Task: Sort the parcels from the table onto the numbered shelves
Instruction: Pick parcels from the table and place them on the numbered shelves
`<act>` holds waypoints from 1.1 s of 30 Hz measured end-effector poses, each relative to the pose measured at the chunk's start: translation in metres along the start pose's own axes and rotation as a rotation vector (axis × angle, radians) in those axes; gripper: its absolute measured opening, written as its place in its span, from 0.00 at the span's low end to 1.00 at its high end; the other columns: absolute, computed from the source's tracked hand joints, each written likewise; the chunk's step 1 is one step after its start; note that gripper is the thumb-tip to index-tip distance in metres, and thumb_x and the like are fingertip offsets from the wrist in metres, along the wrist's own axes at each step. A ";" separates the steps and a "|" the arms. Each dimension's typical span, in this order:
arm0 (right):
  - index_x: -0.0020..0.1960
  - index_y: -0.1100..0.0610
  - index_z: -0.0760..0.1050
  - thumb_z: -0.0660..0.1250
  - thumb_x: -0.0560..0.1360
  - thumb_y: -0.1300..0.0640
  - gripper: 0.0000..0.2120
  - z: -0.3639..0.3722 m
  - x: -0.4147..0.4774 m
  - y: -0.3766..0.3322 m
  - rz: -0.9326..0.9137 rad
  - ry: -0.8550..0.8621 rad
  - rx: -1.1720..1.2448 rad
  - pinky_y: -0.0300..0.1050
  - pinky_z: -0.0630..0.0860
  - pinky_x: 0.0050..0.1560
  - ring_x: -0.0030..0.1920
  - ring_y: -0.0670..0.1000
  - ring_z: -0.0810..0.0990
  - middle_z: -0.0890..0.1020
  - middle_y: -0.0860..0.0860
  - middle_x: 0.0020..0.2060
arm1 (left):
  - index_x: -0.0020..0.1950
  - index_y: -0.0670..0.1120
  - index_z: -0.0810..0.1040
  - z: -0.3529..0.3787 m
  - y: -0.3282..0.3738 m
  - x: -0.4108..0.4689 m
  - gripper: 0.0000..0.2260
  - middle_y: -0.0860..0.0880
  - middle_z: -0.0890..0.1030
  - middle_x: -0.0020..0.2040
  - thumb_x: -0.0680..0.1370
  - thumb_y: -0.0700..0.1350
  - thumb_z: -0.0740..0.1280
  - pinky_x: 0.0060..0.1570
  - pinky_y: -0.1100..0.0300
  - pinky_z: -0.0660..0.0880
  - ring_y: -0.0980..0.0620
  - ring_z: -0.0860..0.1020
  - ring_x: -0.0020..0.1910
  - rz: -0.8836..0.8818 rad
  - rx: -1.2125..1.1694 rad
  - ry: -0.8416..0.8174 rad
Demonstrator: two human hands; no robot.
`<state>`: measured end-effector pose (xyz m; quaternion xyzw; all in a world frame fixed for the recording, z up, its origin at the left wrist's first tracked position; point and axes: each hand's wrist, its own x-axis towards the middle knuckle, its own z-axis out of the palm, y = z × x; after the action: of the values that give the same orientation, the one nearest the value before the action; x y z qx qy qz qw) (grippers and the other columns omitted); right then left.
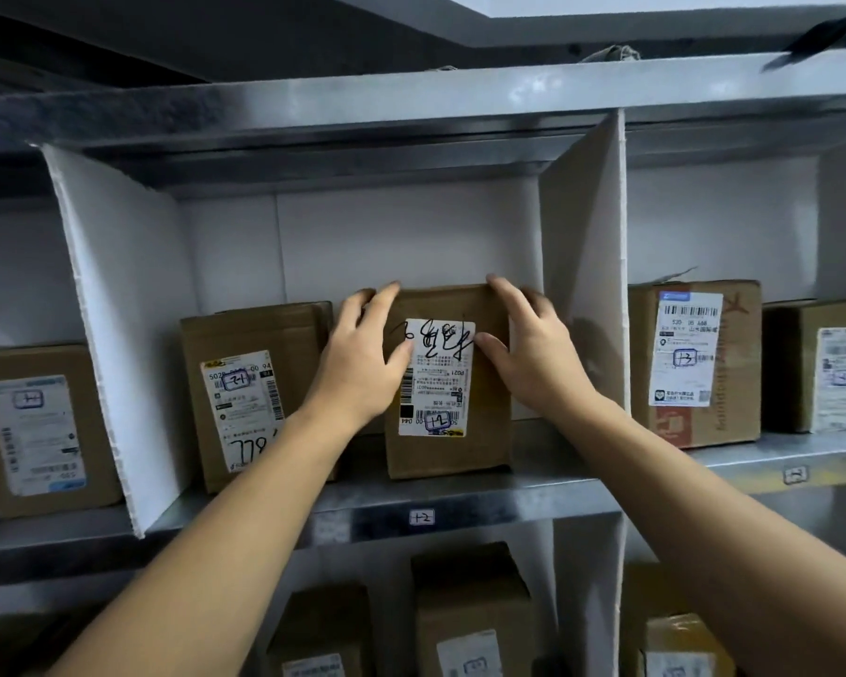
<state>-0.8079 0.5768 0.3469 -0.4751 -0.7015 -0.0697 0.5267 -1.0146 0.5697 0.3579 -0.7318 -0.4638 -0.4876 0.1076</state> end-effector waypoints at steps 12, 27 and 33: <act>0.76 0.46 0.63 0.69 0.79 0.54 0.29 -0.022 0.005 0.027 0.053 0.033 0.034 0.46 0.73 0.58 0.57 0.58 0.77 0.76 0.59 0.60 | 0.77 0.50 0.62 0.040 0.032 0.011 0.28 0.45 0.63 0.73 0.78 0.43 0.68 0.68 0.57 0.68 0.47 0.68 0.69 0.008 -0.097 0.020; 0.72 0.56 0.71 0.68 0.79 0.53 0.23 -0.032 -0.040 0.028 -0.194 0.138 -0.085 0.58 0.74 0.63 0.67 0.62 0.72 0.71 0.60 0.69 | 0.75 0.51 0.64 0.017 0.035 -0.048 0.25 0.52 0.66 0.71 0.79 0.48 0.67 0.64 0.60 0.64 0.53 0.66 0.69 0.026 0.119 0.020; 0.64 0.59 0.75 0.67 0.78 0.53 0.17 -0.046 -0.073 0.032 -0.296 0.126 -0.187 0.55 0.78 0.52 0.57 0.63 0.77 0.77 0.59 0.61 | 0.72 0.49 0.69 0.004 0.050 -0.081 0.22 0.51 0.70 0.69 0.78 0.50 0.66 0.68 0.50 0.67 0.50 0.67 0.68 0.058 0.288 -0.071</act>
<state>-0.7541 0.5232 0.2948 -0.4084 -0.7197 -0.2410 0.5071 -0.9802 0.4983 0.3049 -0.7386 -0.5113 -0.3865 0.2092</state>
